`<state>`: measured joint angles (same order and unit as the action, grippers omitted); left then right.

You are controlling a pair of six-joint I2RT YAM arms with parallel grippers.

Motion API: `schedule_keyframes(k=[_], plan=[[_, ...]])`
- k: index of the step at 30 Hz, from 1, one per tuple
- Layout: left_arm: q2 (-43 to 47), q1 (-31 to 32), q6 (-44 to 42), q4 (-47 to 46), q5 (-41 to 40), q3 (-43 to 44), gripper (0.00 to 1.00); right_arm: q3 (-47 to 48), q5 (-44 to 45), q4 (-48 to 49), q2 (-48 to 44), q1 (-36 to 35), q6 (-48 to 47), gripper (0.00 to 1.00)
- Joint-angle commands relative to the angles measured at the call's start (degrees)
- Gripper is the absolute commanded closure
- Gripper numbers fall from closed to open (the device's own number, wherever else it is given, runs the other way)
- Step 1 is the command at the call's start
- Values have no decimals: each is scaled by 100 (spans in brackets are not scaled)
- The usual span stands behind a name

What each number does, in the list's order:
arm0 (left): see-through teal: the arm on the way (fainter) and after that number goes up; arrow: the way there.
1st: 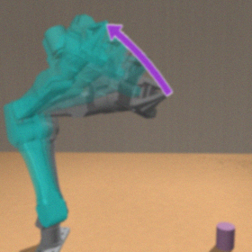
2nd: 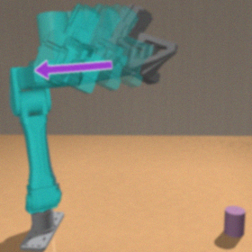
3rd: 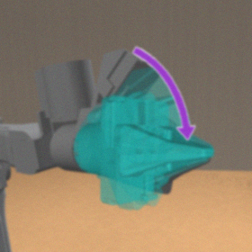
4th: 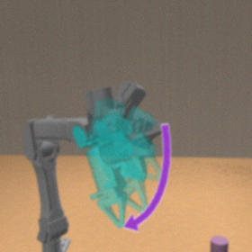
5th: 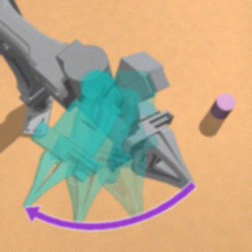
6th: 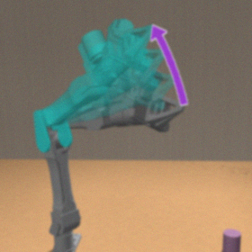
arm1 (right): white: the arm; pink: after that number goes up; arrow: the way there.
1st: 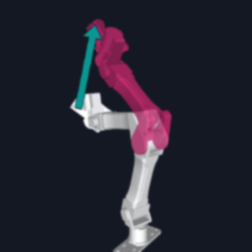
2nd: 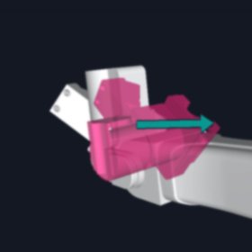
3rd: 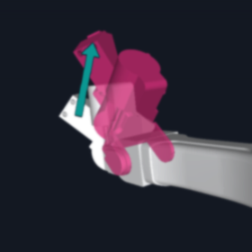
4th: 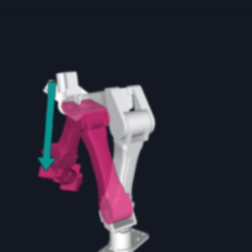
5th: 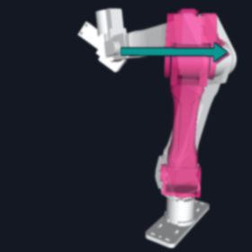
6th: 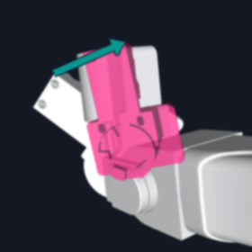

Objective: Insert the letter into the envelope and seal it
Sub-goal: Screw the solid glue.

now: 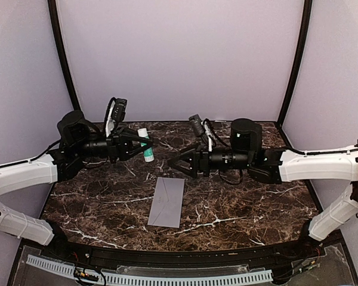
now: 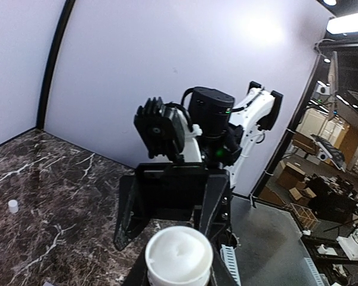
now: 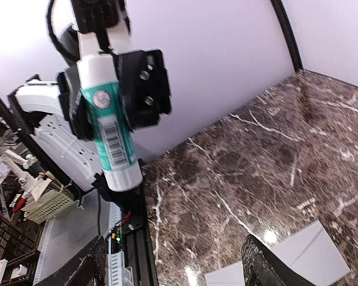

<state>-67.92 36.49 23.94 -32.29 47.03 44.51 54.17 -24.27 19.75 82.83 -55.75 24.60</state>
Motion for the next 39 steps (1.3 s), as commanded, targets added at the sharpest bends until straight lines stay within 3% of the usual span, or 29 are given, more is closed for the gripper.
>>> schedule_keyframes(k=[1,18,28,33,39], plan=[[-120,-5,562,-1068,1184,-15,100,-37,-1043,1697,56,-26,537,26],[-213,313,596,-1057,1511,93,100,680,-1431,1909,822,-600,389,33],[-204,326,487,-910,1428,118,100,651,-1508,2135,957,-634,574,48],[-212,332,471,-876,1402,119,100,649,-1598,2213,1001,-637,665,61],[-213,330,433,-823,1333,115,100,676,-1683,2196,1054,-639,689,62]])
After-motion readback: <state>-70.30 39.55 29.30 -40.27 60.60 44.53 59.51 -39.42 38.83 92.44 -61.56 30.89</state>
